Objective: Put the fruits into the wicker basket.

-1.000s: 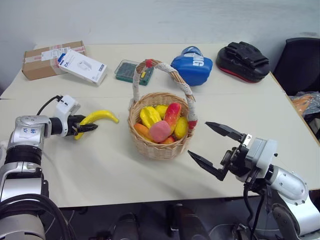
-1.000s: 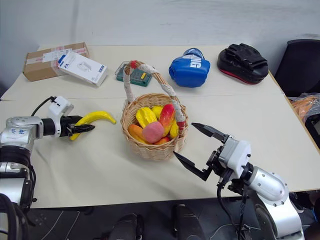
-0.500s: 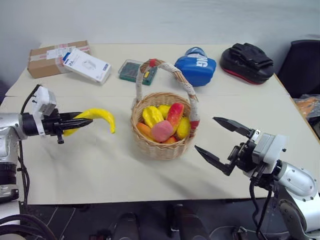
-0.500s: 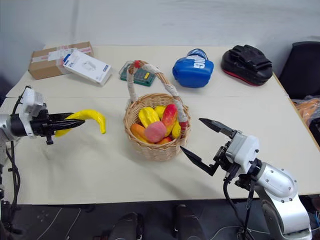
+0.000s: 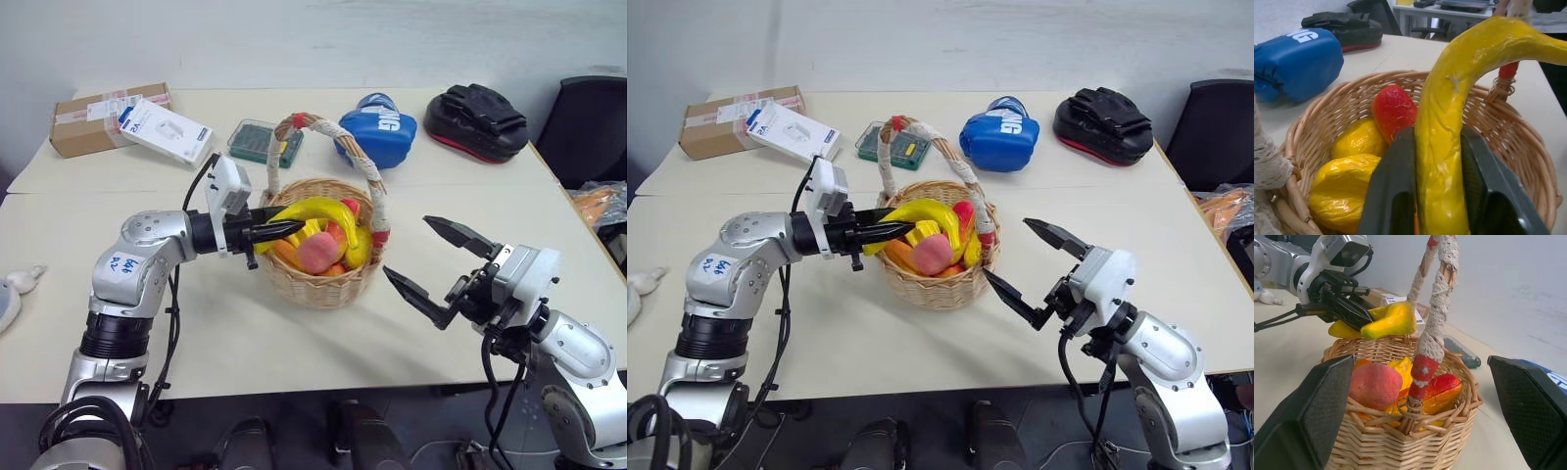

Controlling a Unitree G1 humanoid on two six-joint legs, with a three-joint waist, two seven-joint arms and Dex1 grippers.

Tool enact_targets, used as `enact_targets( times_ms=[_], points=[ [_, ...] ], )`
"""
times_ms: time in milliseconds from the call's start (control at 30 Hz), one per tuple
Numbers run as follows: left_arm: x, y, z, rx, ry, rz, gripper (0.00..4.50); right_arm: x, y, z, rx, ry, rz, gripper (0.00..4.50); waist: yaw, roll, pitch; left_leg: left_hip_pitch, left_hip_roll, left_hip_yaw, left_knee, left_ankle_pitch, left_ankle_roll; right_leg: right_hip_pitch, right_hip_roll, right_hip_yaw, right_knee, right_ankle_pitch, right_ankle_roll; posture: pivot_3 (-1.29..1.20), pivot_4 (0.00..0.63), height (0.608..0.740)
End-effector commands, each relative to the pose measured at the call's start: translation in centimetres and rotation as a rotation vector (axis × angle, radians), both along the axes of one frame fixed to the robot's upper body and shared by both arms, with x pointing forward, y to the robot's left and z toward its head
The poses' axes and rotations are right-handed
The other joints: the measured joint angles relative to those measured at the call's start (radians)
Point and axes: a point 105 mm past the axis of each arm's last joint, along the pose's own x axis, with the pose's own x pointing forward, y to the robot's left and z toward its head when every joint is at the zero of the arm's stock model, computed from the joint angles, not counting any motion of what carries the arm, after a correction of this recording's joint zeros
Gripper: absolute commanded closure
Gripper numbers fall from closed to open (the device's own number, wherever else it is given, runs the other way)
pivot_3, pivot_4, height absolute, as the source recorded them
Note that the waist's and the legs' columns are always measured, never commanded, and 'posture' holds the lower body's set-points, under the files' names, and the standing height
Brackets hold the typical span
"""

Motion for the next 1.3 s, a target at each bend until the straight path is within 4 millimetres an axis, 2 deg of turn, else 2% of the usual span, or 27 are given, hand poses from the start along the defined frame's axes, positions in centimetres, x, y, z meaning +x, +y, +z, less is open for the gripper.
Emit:
enact_targets(
  times_ms=[33,100,167,233,300,333,367,433,500,567,700,833,967,1133,1300],
  points=[
    [0.0,1.7,1.5,-0.005,-0.084,0.032,2.07,-0.9,0.2,0.6,0.005,-0.035,-0.001,0.0,0.0,0.0,0.0,0.0,0.0,0.0,0.0,0.0,0.0,0.0,0.0,0.0,0.0,0.0,0.0,0.0,0.15,0.74],
    [-0.4,3.9,2.2,-0.028,-0.138,0.037,1.43,-1.2,-0.3,0.3,-0.01,-0.016,-0.011,0.0,-0.003,0.0,0.0,0.0,0.0,0.0,0.0,0.0,0.0,0.0,0.0,0.0,0.0,0.0,0.0,0.0,0.15,0.74],
    [-1.3,6.1,2.9,-0.059,-0.179,0.026,1.43,-1.4,-1.0,-0.1,-0.026,0.013,-0.022,0.0,-0.005,0.0,0.0,0.0,0.0,0.001,-0.002,0.0,0.0,-0.001,0.0,0.001,0.0,0.0,-0.001,0.0,0.15,0.74],
    [-1.9,9.8,1.9,0.028,-0.155,0.078,1.43,-1.7,-1.7,-0.6,-0.05,0.055,-0.022,0.0,-0.007,0.0,0.0,0.0,0.001,0.001,-0.003,0.0,-0.001,-0.002,-0.001,0.001,0.0,-0.001,-0.001,0.0,0.15,0.74],
    [-2.9,12.9,1.6,0.079,-0.126,0.122,1.09,-1.5,-1.8,-0.4,-0.028,0.088,-0.007,0.0,-0.009,0.0,0.0,0.001,0.001,0.001,-0.004,0.0,-0.001,-0.002,-0.001,0.001,0.0,-0.001,-0.002,0.0,0.15,0.74],
    [-3.4,13.8,1.6,0.084,-0.113,0.125,0.94,-1.2,-1.6,0.0,0.006,0.099,0.001,0.0,-0.012,0.0,0.0,0.001,0.001,0.001,-0.004,0.0,-0.001,-0.003,-0.001,0.001,0.0,-0.001,-0.002,0.0,0.15,0.74],
    [-4.0,14.5,1.6,0.093,-0.109,0.126,0.58,-0.7,-1.4,0.5,0.039,0.114,0.01,0.0,-0.01,0.0,0.0,0.002,0.001,0.001,-0.004,0.0,-0.001,-0.003,-0.001,0.001,0.0,-0.001,-0.003,0.0,0.15,0.74],
    [-5.7,15.2,0.7,0.094,-0.05,0.091,0.03,0.1,-0.2,0.4,0.018,0.149,0.079,0.0,-0.012,0.0,0.0,0.001,0.001,0.001,-0.004,0.0,-0.001,-0.003,-0.001,0.0,-0.001,-0.001,-0.003,0.0,0.15,0.74],
    [-7.2,15.0,0.1,0.071,-0.029,0.045,0.03,1.6,0.4,0.1,0.015,0.187,0.094,0.0,-0.01,0.0,0.0,0.002,0.0,0.001,-0.005,0.0,-0.001,-0.003,-0.003,0.001,-0.001,-0.001,-0.004,0.0,0.15,0.74],
    [-7.8,14.3,0.2,0.045,-0.024,0.032,0.03,2.4,0.9,-0.3,-0.023,0.214,0.125,0.0,-0.003,0.0,0.0,0.001,0.001,0.001,-0.006,0.0,-0.001,-0.003,-0.003,0.001,-0.002,-0.002,-0.005,0.0,0.15,0.74],
    [-8.9,12.1,0.2,0.002,-0.011,-0.003,0.03,4.4,1.7,-0.2,-0.042,0.269,0.153,0.0,0.001,0.0,0.001,-0.003,0.001,-0.002,-0.005,0.0,0.0,-0.004,-0.004,-0.002,-0.002,-0.002,-0.005,0.0,0.15,0.74],
    [-9.9,10.6,-0.3,-0.018,0.013,-0.031,0.0,5.3,2.4,-0.4,-0.049,0.271,0.194,1.24,-0.002,0.0,0.001,-0.002,0.0,-0.001,-0.006,-0.001,0.001,-0.004,-0.004,0.0,-0.003,-0.001,-0.004,0.0,0.15,0.74],
    [-10.4,10.2,-0.8,-0.027,0.05,-0.038,0.0,5.8,2.7,-0.2,-0.034,0.265,0.216,2.58,-0.009,0.0,0.001,-0.001,0.001,-0.001,-0.006,-0.002,0.0,-0.004,-0.002,0.001,-0.002,-0.001,-0.004,0.0,0.15,0.74],
    [-10.0,10.2,-0.6,-0.014,0.043,-0.029,0.0,5.1,2.4,0.7,-0.064,0.162,0.275,4.25,-0.007,0.001,0.001,-0.001,0.001,-0.001,-0.005,-0.002,0.0,-0.004,-0.003,0.001,-0.002,-0.001,-0.004,0.0,0.15,0.74],
    [-9.9,9.3,-1.1,-0.012,0.047,-0.078,0.0,3.8,0.4,0.9,-0.035,0.128,0.248,4.36,-0.003,0.001,0.001,-0.002,0.001,0.0,-0.006,-0.002,0.0,-0.004,-0.002,0.0,-0.003,-0.001,-0.004,0.0,0.15,0.74]
  ],
)
